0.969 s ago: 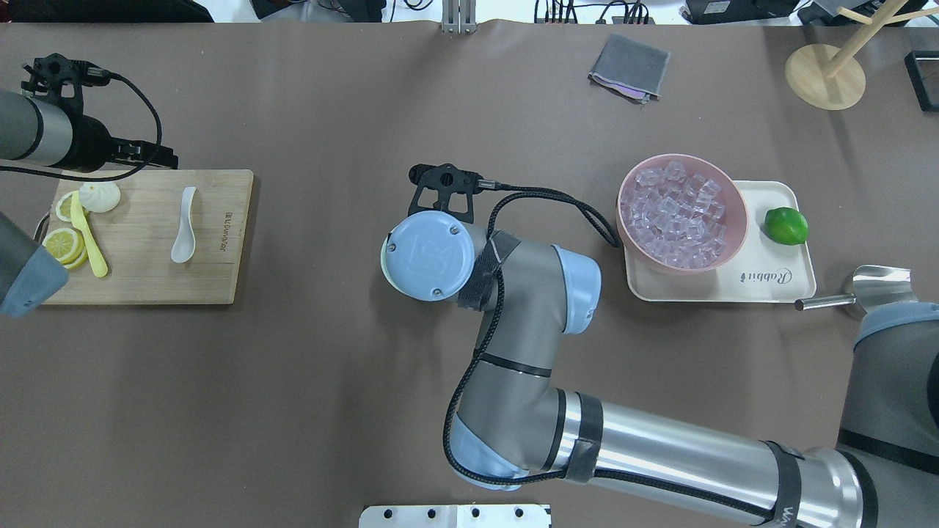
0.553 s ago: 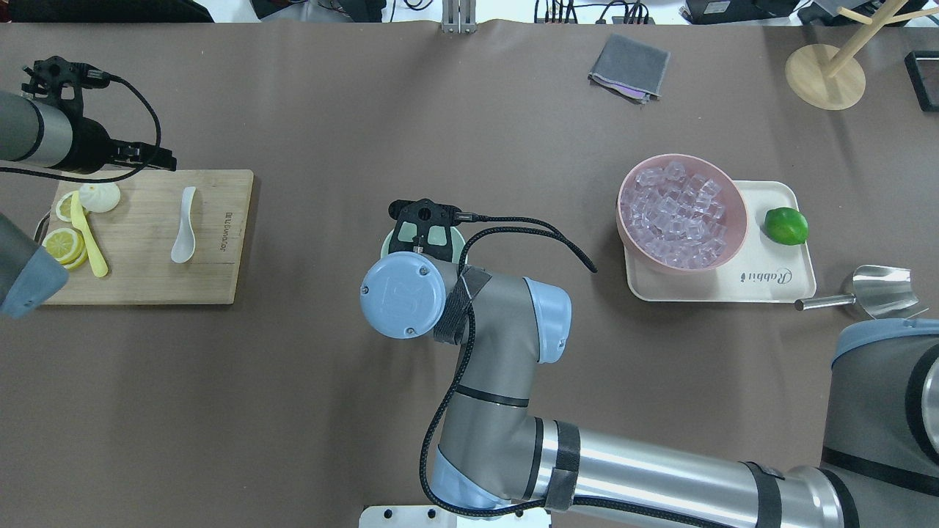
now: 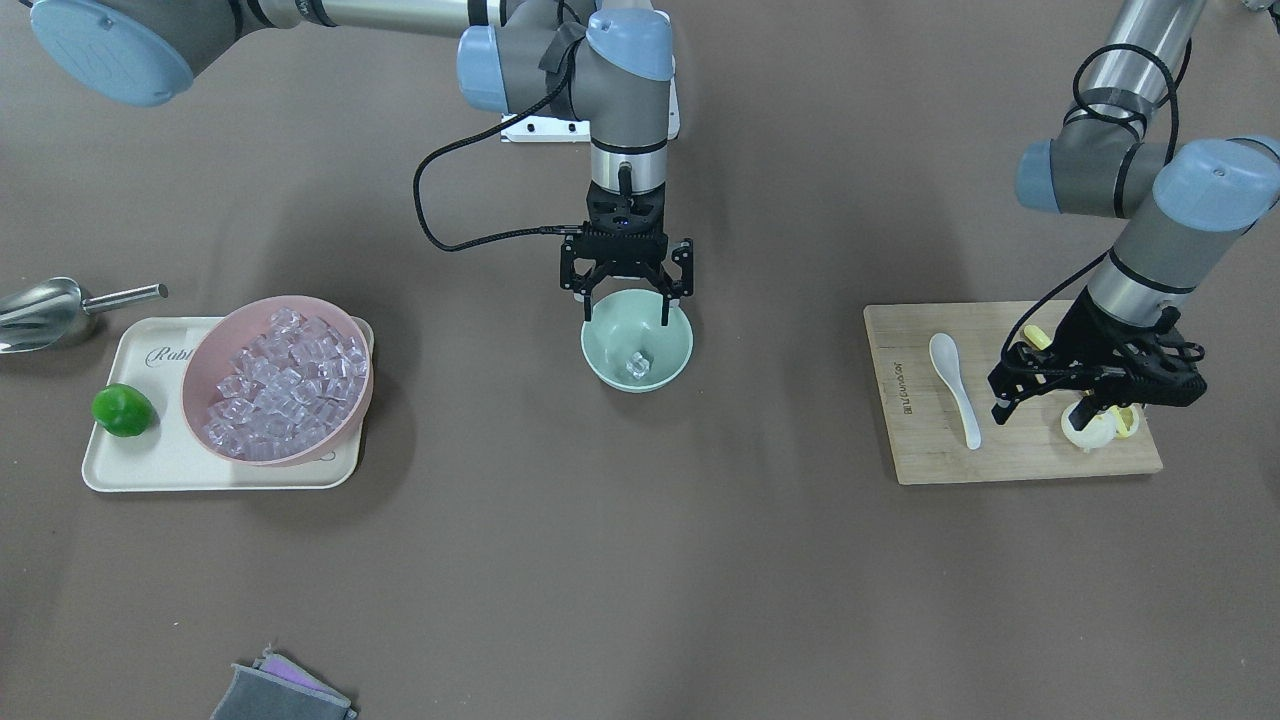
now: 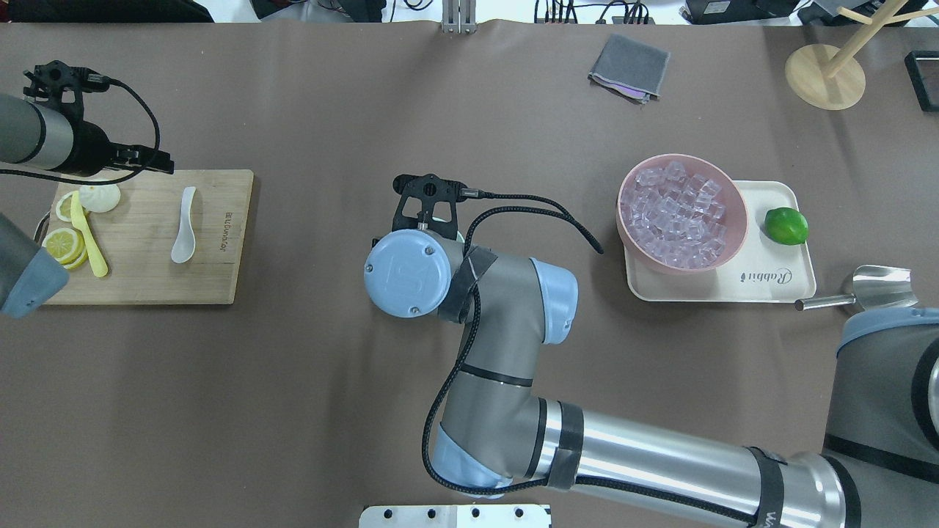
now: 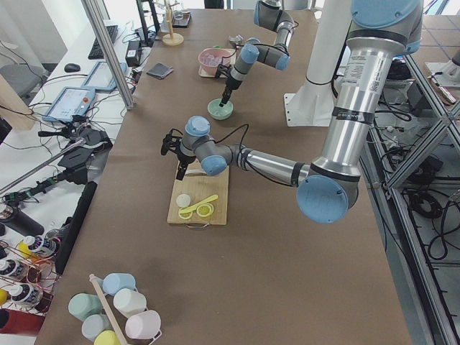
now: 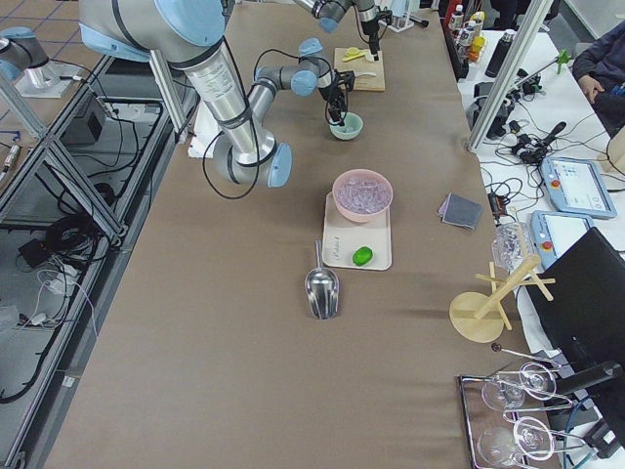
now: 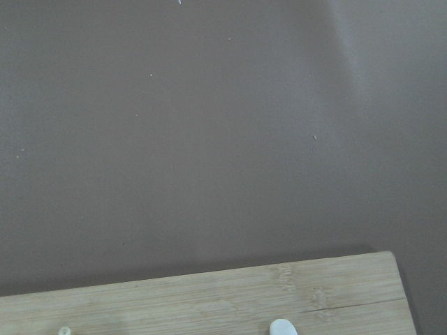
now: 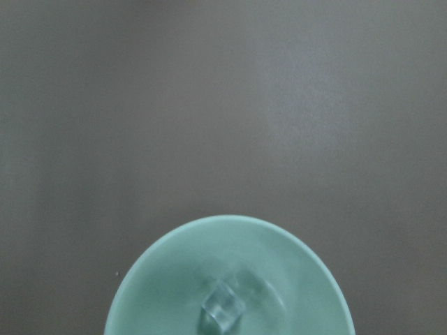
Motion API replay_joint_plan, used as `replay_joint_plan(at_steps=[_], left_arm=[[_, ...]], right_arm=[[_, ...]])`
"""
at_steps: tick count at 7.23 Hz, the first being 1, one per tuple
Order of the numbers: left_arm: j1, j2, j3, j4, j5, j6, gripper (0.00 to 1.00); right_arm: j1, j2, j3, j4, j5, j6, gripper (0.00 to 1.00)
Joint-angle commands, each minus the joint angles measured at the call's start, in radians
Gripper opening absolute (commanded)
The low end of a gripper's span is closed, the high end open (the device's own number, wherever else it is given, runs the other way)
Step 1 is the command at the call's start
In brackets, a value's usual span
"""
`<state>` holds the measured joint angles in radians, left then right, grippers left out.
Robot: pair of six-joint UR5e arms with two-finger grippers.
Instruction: Put spoon and ice into bowl
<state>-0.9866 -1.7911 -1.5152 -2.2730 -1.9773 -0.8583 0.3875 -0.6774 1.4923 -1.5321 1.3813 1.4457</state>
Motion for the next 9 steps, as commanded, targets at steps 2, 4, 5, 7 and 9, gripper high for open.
replay_joint_plan(at_steps=[2, 4, 5, 7, 9], left_arm=[[0.087, -0.001, 0.001, 0.004, 0.096, -0.186, 0.98], [0.160, -0.001, -0.002, 0.004, 0.170, -0.237, 0.91], [0.186, 0.013, -0.003, 0.004, 0.196, -0.237, 0.81], [0.189, 0.016, -0.010, 0.004, 0.195, -0.229, 0.46], [0.187, 0.018, -0.025, 0.006, 0.189, -0.226, 0.05]], right_arm=[[0.207, -0.017, 0.043, -0.009, 0.183, -0.118, 1.00], [0.325, -0.144, 0.170, -0.002, 0.313, -0.268, 1.00], [0.365, -0.213, 0.230, 0.001, 0.359, -0.333, 1.00], [0.376, -0.240, 0.266, -0.003, 0.367, -0.341, 1.00], [0.376, -0.241, 0.267, -0.002, 0.367, -0.335, 1.00]])
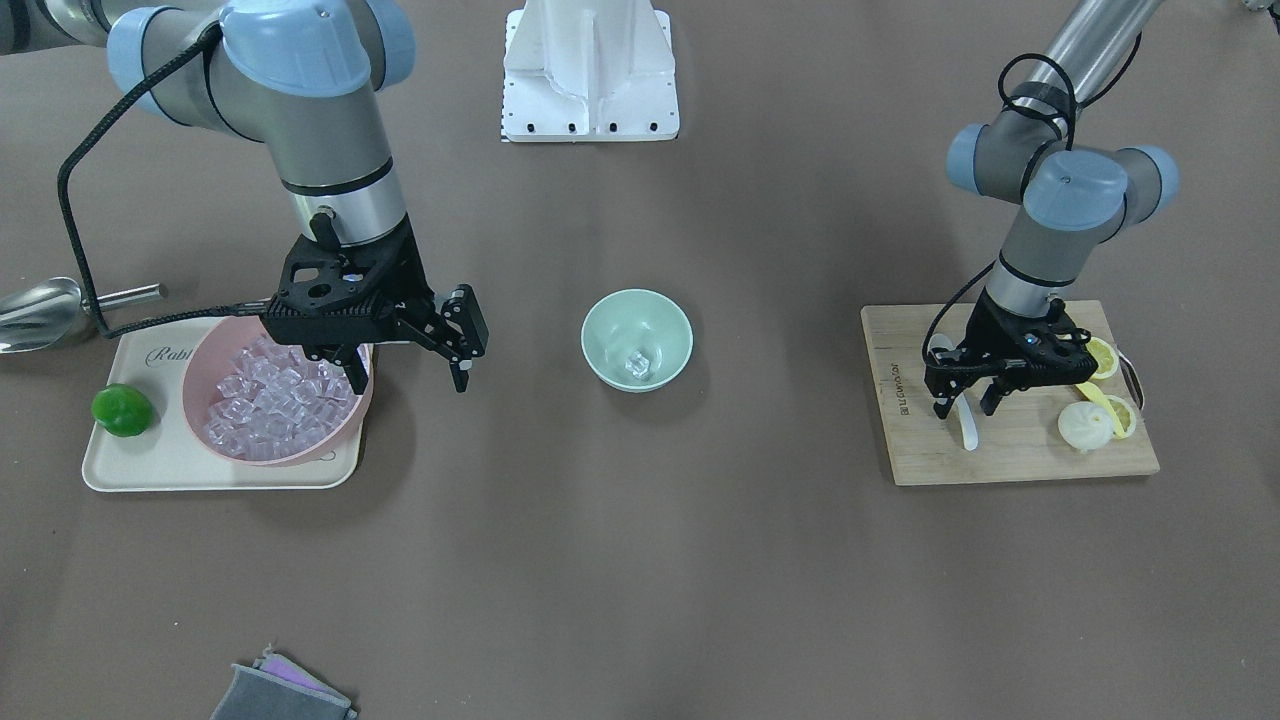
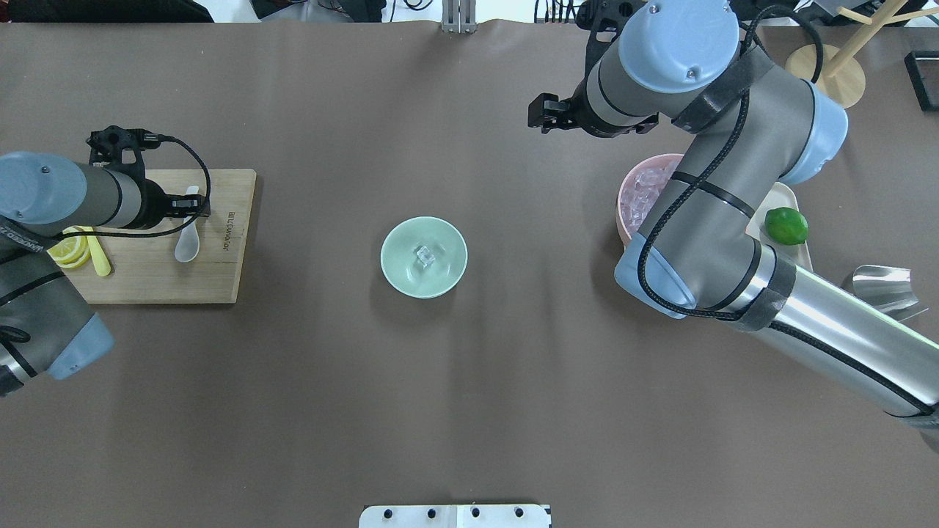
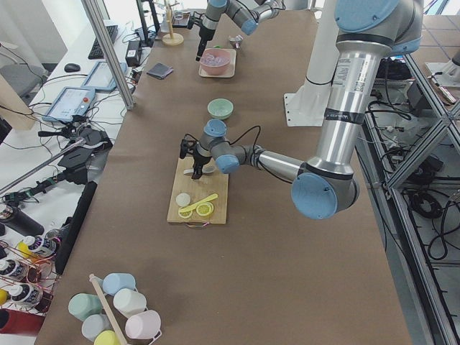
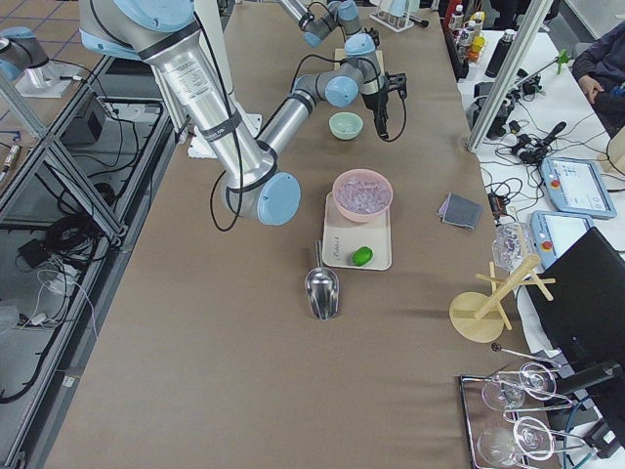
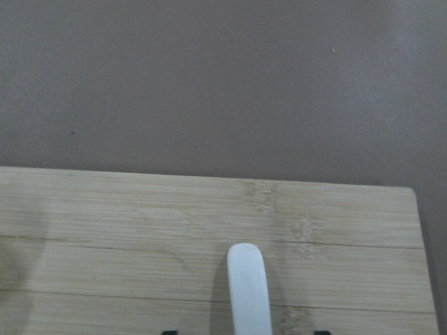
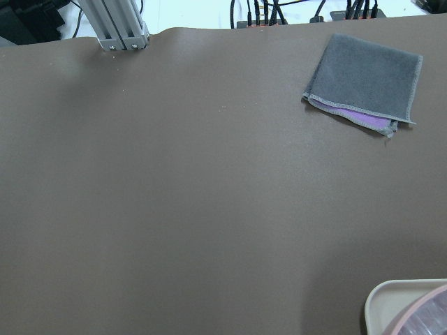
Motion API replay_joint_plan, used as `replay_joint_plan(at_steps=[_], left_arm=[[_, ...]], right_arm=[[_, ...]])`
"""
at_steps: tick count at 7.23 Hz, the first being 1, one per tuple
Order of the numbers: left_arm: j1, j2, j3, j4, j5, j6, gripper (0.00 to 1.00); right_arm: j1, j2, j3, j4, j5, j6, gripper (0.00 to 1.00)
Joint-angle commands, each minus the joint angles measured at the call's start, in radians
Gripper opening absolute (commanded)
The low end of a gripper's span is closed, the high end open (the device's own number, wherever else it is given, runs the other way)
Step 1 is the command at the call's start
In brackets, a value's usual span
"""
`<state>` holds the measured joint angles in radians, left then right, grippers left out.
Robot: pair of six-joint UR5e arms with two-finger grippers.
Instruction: Put spoon and ice into bowl
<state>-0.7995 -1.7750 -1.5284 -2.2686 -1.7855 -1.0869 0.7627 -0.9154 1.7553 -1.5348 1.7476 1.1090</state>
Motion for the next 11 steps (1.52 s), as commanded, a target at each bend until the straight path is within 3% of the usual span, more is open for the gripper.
replay_joint_plan(at_steps=[1, 4, 7, 8, 10, 11], left_arm=[[0.000, 0.003, -0.024, 0.006, -0.006, 0.002, 0.00], [0.000, -0.004, -0.024, 0.006, -0.006, 0.002, 0.00], [0.003, -0.020, -0.149, 0.049, -0.011, -0.019, 0.00], [0.009, -0.059, -0.173, 0.050, -0.012, -0.163, 0.00], [0.133, -0.192, -0.159, 0.049, 0.004, -0.388, 0.00], [0.184, -0.239, -0.159, 0.049, 0.065, -0.465, 0.00]], right_arm=[[0.001, -0.004, 0.004, 0.004, 0.000, 0.005, 1.00], [-0.002, -0.005, 0.004, 0.005, -0.003, 0.006, 1.00], [0.004, -0.051, 0.013, 0.012, 0.003, -0.006, 1.00], [0.026, -0.091, 0.032, 0.024, 0.007, -0.053, 1.00], [0.117, -0.150, 0.032, 0.030, 0.123, -0.188, 1.00], [0.157, -0.178, 0.032, 0.030, 0.160, -0.266, 1.00]])
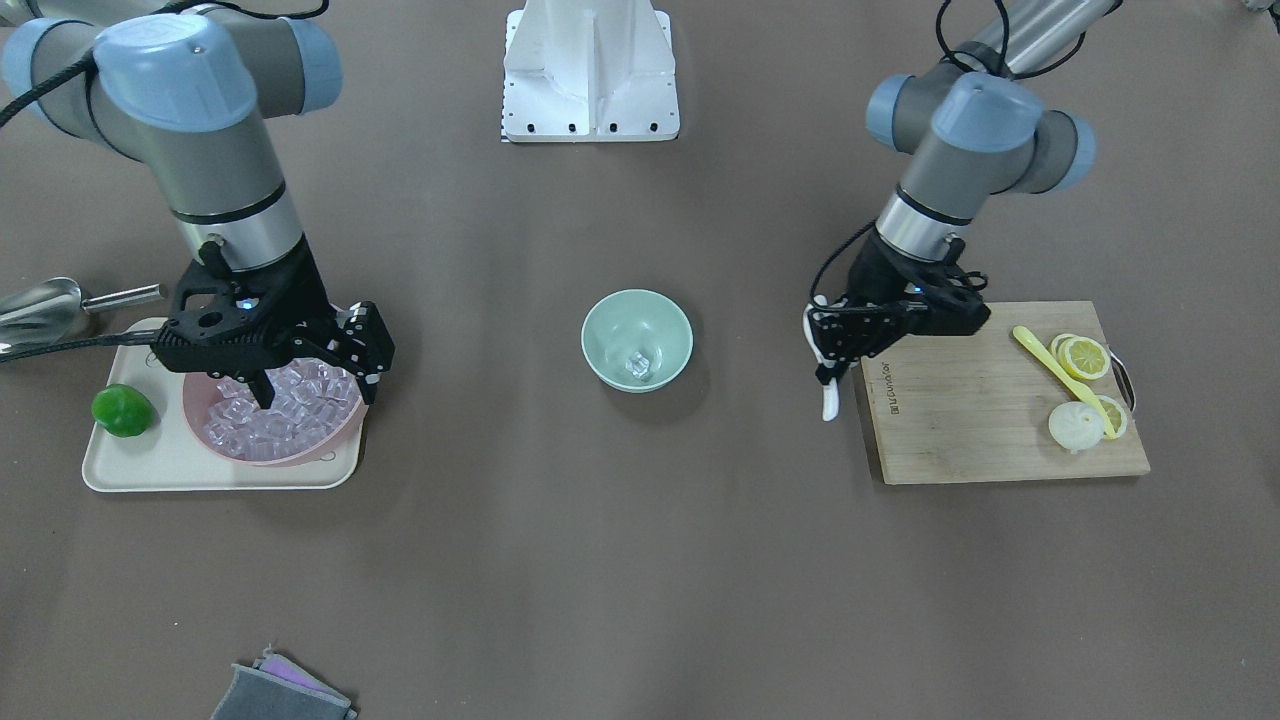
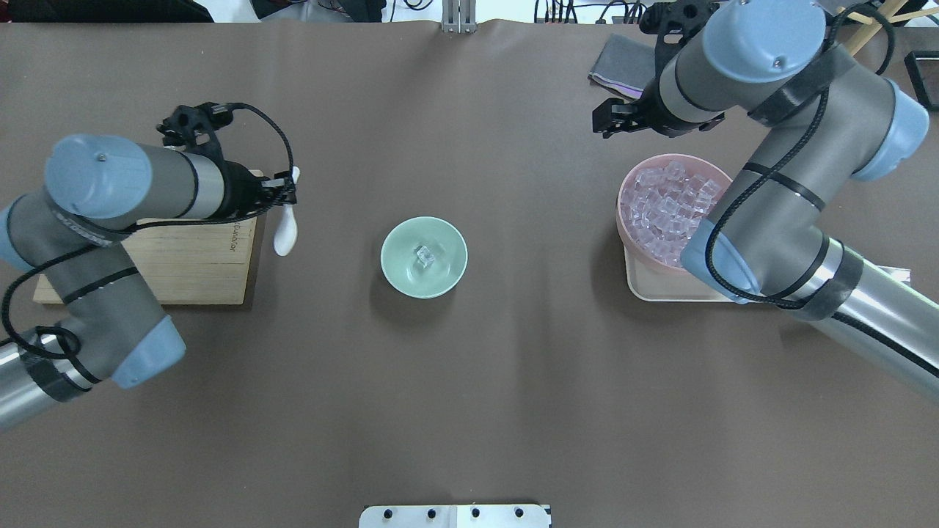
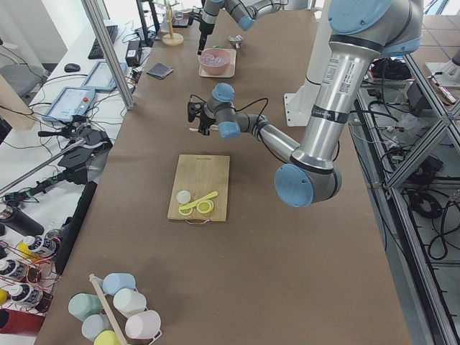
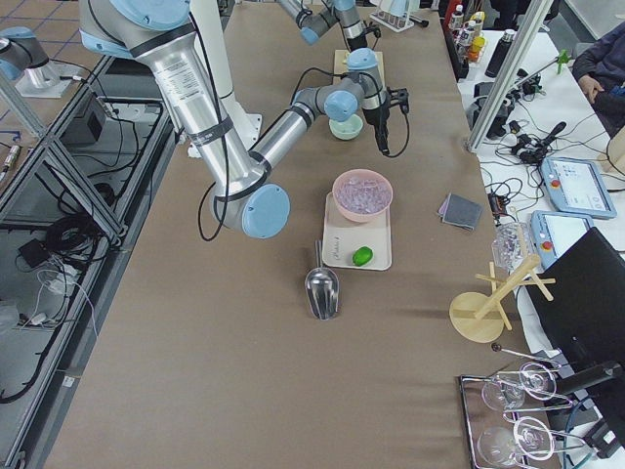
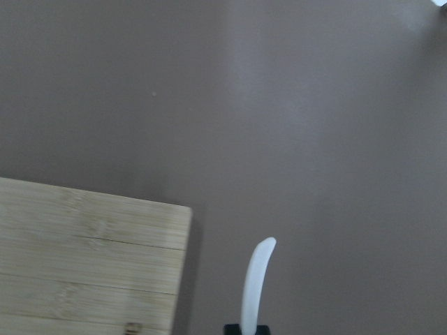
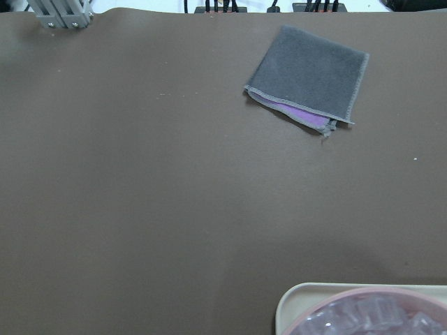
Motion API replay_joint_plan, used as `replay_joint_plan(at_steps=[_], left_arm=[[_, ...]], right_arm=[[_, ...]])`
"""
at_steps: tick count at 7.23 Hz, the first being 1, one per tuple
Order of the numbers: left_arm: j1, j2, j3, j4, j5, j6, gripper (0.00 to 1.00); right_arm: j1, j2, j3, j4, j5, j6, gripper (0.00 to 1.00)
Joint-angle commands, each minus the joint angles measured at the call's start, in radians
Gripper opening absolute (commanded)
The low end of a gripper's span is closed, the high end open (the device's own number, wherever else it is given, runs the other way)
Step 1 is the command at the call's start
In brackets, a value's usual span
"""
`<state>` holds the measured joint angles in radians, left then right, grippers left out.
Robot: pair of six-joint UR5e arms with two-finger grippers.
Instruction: Put spoon and ice into bowl
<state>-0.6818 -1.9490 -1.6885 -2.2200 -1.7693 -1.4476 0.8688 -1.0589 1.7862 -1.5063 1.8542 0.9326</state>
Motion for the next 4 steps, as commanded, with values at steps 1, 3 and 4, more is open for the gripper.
replay_joint_plan(at_steps=[1, 3, 4], left_arm=[[0.138, -0.088, 0.012, 0.002, 0.129, -0.115, 0.00], [0.171, -0.167, 0.062, 0.002, 0.159, -0.150, 0.00], [0.174, -0.189, 0.094, 0.000, 0.160, -0.158, 0.00]], right_arm=[[0.088, -0.052, 0.001, 0.002, 0.094, -0.150, 1.00], [0.148, -0.084, -0.002, 0.000, 0.169, -0.298, 1.00], [0.154, -0.092, -0.002, 0.000, 0.178, -0.307, 1.00]])
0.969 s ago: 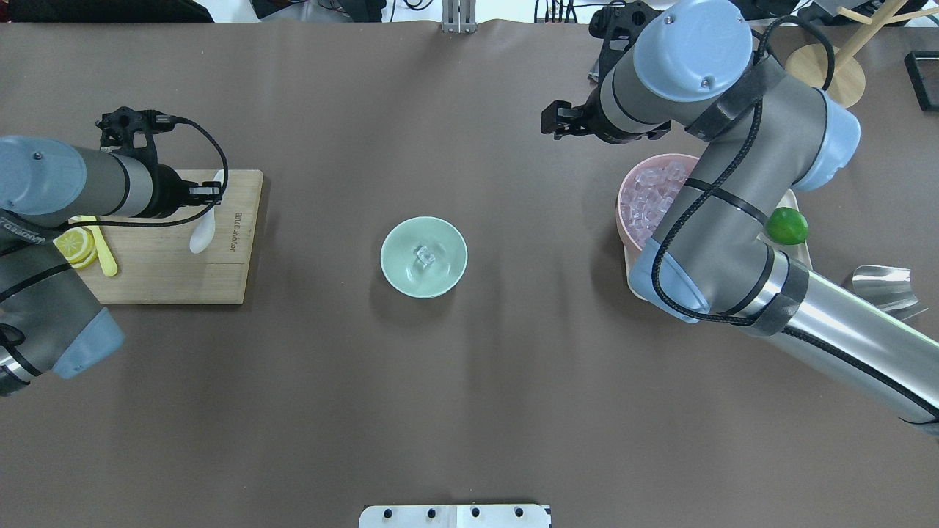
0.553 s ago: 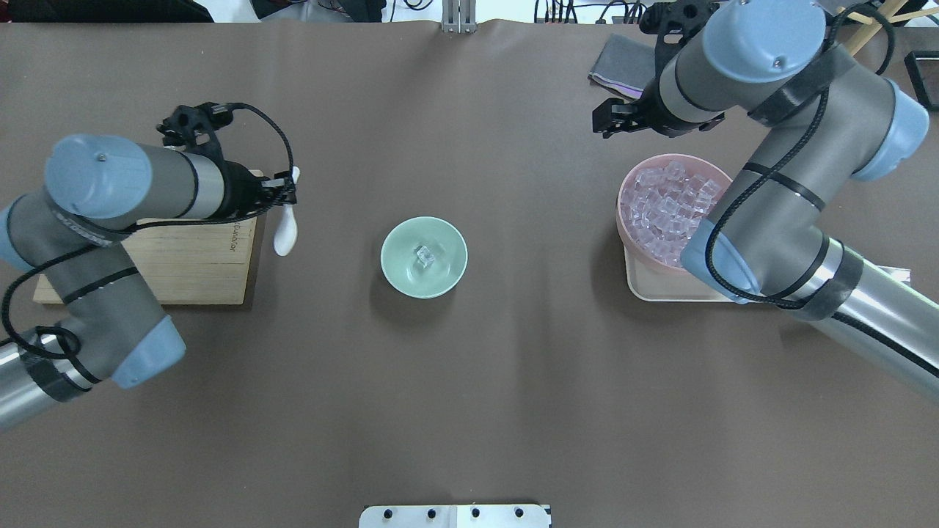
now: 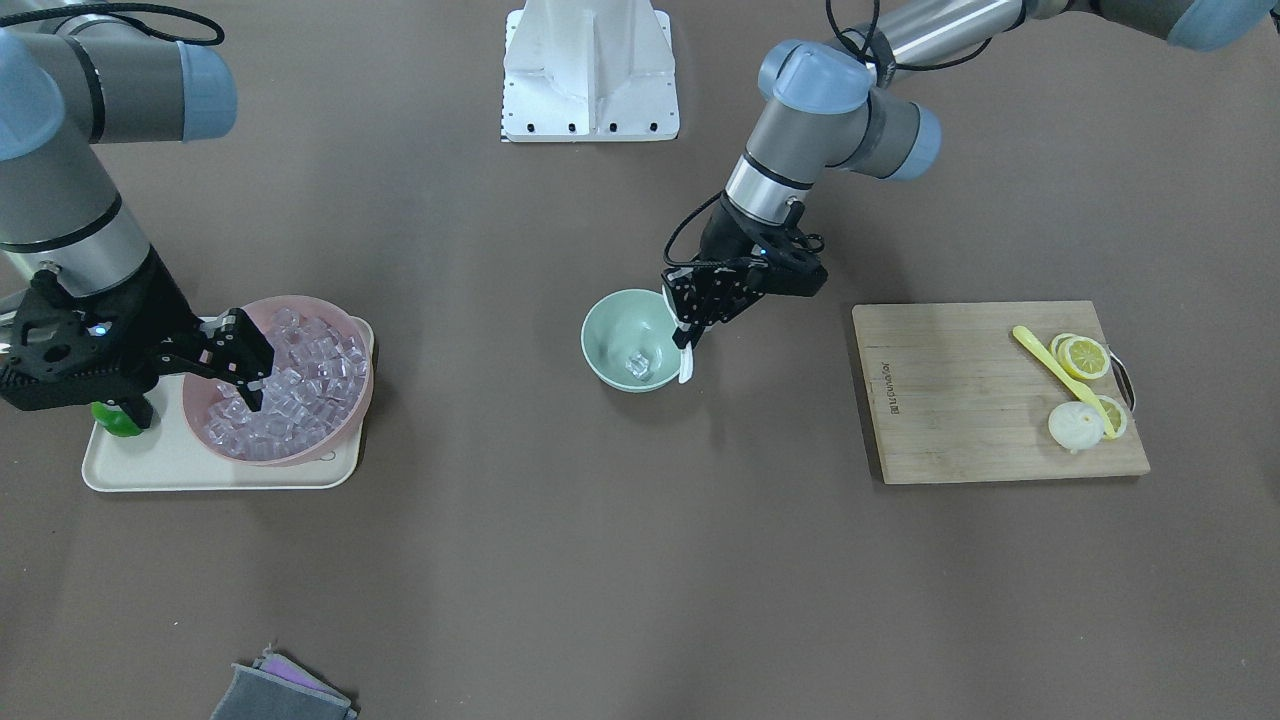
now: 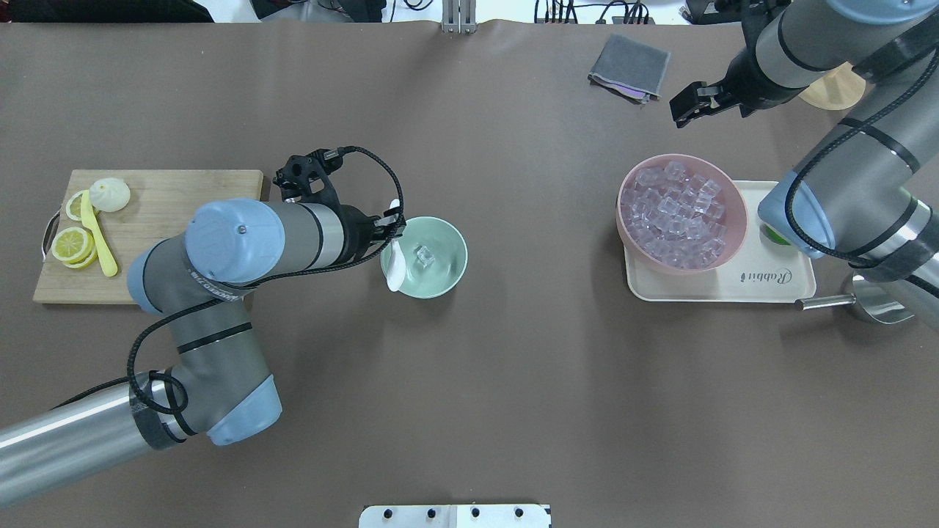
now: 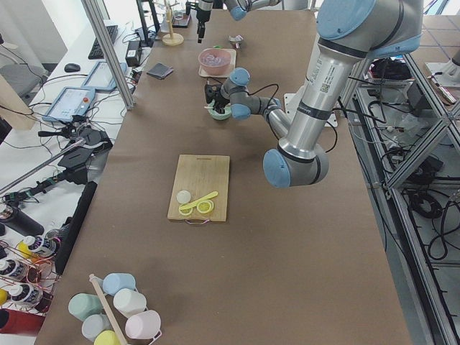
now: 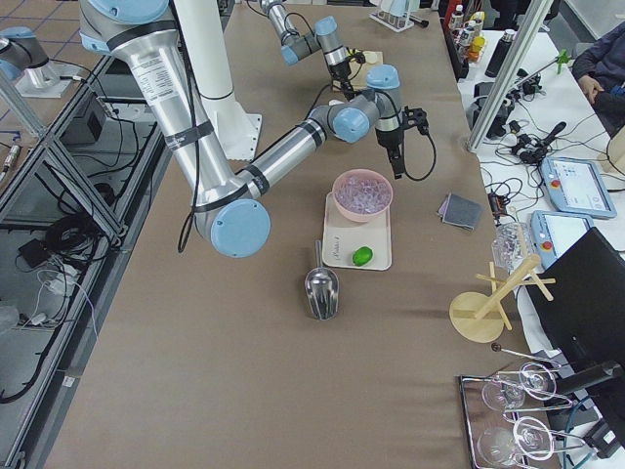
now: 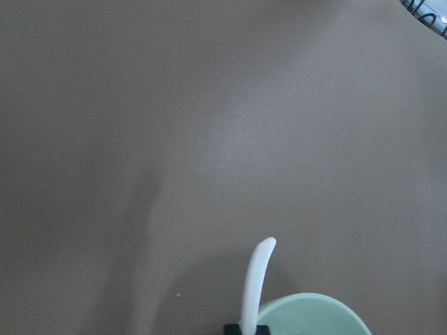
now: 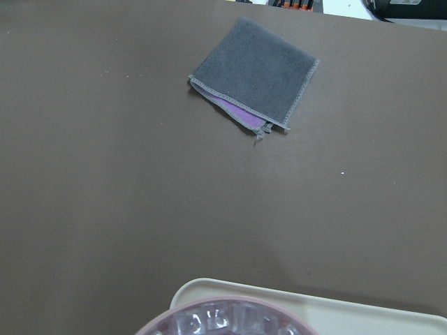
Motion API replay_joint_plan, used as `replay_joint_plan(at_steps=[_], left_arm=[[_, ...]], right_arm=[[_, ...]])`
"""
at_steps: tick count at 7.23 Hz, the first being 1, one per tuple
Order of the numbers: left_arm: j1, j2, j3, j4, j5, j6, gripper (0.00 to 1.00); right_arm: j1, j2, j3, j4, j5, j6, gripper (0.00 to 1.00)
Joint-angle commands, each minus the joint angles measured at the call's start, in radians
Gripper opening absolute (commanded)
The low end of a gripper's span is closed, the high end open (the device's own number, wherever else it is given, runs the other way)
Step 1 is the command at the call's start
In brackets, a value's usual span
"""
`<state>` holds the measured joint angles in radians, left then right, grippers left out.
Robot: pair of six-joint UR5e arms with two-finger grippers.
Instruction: Put spoon and ice into bowl
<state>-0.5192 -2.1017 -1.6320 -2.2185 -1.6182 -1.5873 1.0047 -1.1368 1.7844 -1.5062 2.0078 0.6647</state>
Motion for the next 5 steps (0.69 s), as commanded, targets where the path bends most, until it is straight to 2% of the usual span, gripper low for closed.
replay_joint_plan(at_steps=[1, 2, 3, 5], left_arm=[[0.011, -0.035, 0.043, -0.003, 0.009, -0.008, 0.38], [0.011, -0.034, 0.050, -0.003, 0.011, 0.000, 0.80], [0.011, -0.035, 0.051, -0.003, 0.012, 0.032, 0.97], [-0.007, -0.028, 0.043, 0.002, 0.000, 0.097, 0.97]], right_arm=[[0.020, -0.015, 0.000, 0.000, 0.026, -0.046, 1.00], [0.020, -0.021, 0.000, 0.000, 0.026, -0.056, 1.00], [0.029, -0.026, 0.001, 0.000, 0.026, -0.080, 1.00], [0.076, -0.057, -0.002, 0.000, 0.072, -0.161, 1.00]])
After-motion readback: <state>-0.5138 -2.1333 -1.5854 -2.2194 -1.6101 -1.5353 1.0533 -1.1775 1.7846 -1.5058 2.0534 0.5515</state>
